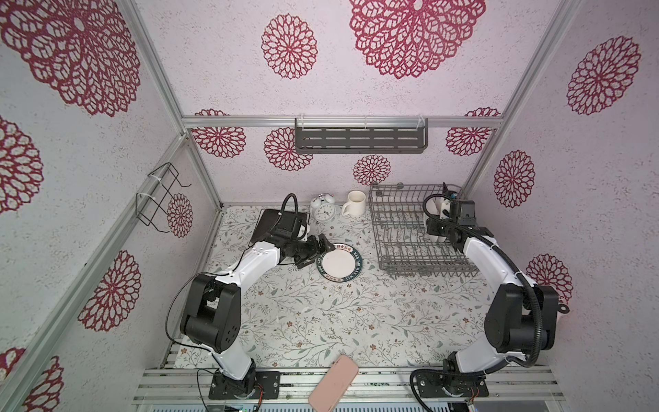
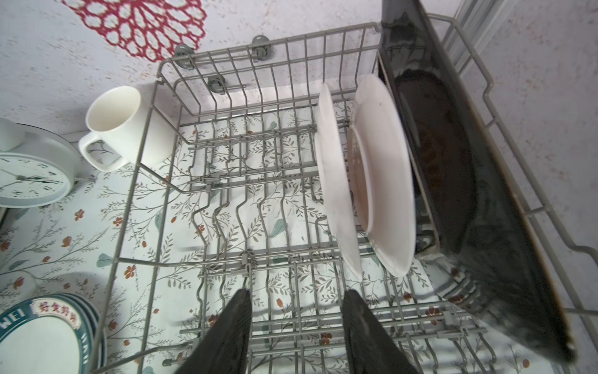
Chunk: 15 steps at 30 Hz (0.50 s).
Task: Unload the plates from the dish rack
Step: Pick up the plate from the dish rack.
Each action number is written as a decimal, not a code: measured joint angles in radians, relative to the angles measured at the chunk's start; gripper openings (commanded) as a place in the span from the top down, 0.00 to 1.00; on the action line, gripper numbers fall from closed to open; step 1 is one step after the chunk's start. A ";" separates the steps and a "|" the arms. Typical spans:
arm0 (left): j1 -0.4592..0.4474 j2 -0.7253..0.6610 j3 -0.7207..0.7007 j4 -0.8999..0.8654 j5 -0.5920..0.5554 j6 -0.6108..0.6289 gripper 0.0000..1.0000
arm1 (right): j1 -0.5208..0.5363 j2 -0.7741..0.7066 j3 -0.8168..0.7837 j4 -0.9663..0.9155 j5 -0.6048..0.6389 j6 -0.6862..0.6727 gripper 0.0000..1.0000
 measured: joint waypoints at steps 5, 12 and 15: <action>0.001 0.000 0.021 -0.002 0.006 0.000 0.02 | -0.003 0.034 0.011 0.006 0.027 -0.028 0.50; 0.001 0.008 0.070 -0.002 0.021 0.000 0.02 | -0.003 0.084 0.053 0.012 0.043 -0.069 0.48; 0.001 0.016 0.081 -0.002 0.026 0.000 0.02 | -0.003 0.111 0.070 0.019 0.053 -0.079 0.48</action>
